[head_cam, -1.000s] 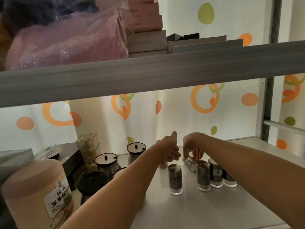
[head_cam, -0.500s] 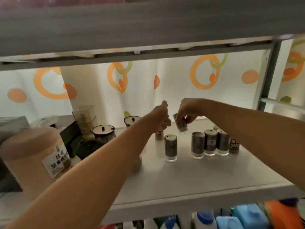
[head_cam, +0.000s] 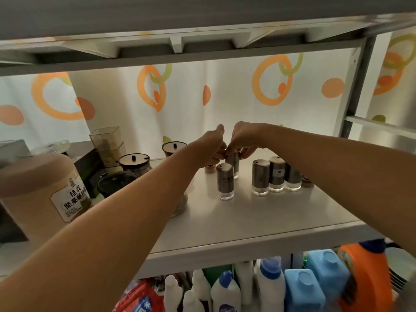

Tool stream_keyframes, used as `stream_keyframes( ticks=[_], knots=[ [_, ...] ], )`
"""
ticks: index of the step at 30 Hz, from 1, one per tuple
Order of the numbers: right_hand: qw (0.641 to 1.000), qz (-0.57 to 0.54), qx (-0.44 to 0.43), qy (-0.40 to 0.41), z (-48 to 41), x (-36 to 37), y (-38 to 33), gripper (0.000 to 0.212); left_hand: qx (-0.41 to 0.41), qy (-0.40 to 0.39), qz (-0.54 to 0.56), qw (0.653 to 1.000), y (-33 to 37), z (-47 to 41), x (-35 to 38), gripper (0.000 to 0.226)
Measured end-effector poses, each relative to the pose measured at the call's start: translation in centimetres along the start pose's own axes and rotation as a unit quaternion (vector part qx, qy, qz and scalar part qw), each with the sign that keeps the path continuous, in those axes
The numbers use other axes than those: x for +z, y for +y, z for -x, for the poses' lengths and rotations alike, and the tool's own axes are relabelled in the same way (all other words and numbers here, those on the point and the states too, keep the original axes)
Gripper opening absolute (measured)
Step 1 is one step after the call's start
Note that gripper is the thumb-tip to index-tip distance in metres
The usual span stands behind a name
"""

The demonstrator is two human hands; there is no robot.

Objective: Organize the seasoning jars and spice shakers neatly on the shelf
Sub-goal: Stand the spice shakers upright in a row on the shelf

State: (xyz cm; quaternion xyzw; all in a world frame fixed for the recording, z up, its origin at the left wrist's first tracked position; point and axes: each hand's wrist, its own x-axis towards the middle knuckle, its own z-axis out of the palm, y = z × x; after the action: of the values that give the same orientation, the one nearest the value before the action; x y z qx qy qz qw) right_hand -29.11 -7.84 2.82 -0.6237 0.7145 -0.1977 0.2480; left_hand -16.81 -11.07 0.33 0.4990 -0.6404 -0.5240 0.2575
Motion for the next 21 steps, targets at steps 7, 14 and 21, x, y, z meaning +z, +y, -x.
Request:
stream_keyframes(
  ticks=[7,14,21],
  knots=[
    [1.000,0.004,0.000,-0.024,0.48,-0.15,-0.14,0.030,0.000,0.005,-0.011,1.000,-0.07,0.48,0.17,0.063],
    [1.000,0.018,0.020,0.007,0.32,0.43,0.02,0.031,-0.009,0.001,-0.024,1.000,-0.30,0.40,0.52,0.068],
    [0.998,0.042,0.032,0.016,0.29,0.64,-0.39,0.033,-0.005,-0.001,-0.031,0.999,-0.41,0.24,0.47,0.062]
  ],
)
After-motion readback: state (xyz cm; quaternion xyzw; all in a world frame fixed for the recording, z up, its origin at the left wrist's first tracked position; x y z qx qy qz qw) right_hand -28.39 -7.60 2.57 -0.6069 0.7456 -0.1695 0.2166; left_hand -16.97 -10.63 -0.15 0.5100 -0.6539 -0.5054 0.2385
